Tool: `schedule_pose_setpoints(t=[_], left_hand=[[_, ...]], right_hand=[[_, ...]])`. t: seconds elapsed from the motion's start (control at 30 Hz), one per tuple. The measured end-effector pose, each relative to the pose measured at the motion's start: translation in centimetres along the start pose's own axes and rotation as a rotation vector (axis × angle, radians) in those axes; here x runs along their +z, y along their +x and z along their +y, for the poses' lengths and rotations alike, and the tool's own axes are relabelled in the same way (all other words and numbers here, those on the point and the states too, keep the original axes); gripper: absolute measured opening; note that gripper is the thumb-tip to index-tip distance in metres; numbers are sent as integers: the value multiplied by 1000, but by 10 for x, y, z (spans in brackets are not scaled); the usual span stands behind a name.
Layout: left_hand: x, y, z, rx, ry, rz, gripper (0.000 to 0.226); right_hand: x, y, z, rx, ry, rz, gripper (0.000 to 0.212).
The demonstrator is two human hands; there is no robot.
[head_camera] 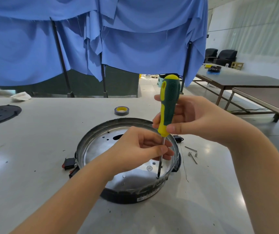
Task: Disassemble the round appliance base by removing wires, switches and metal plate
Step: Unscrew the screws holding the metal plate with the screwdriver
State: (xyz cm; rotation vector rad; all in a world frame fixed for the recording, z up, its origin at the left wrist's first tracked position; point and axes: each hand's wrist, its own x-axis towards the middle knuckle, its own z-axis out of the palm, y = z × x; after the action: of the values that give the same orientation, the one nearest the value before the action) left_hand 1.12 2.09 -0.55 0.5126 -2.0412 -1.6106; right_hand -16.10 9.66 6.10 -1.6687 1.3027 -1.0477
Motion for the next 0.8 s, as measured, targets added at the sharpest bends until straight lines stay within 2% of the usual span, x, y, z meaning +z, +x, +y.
schedule_pose_setpoints(t=[0.2,0.27,0.4,0.5,0.6,0.7,0.8], left_hand=[[-1,1,-1,-6,14,40,10],[-1,2,-1,20,43,80,7],[0,4,-3,60,65,115,16],[1,4,-3,51,80,109,14],[-1,3,-1,32,27,58,9],[-1,1,-1,5,-12,-1,15],[-1,1,-1,-13,-23,25,12]], right_hand=[[1,0,-1,38,-37,-42,63],[3,1,-2,46,-105,-10,58],[5,3,-3,28,-151,48,45],[4,1,-2,-7,-101,91,50],[3,0,-2,-14,-5,46,55],[1,-2,-2,-7,28,-10,55],[0,-2,-2,9,26,-24,58]])
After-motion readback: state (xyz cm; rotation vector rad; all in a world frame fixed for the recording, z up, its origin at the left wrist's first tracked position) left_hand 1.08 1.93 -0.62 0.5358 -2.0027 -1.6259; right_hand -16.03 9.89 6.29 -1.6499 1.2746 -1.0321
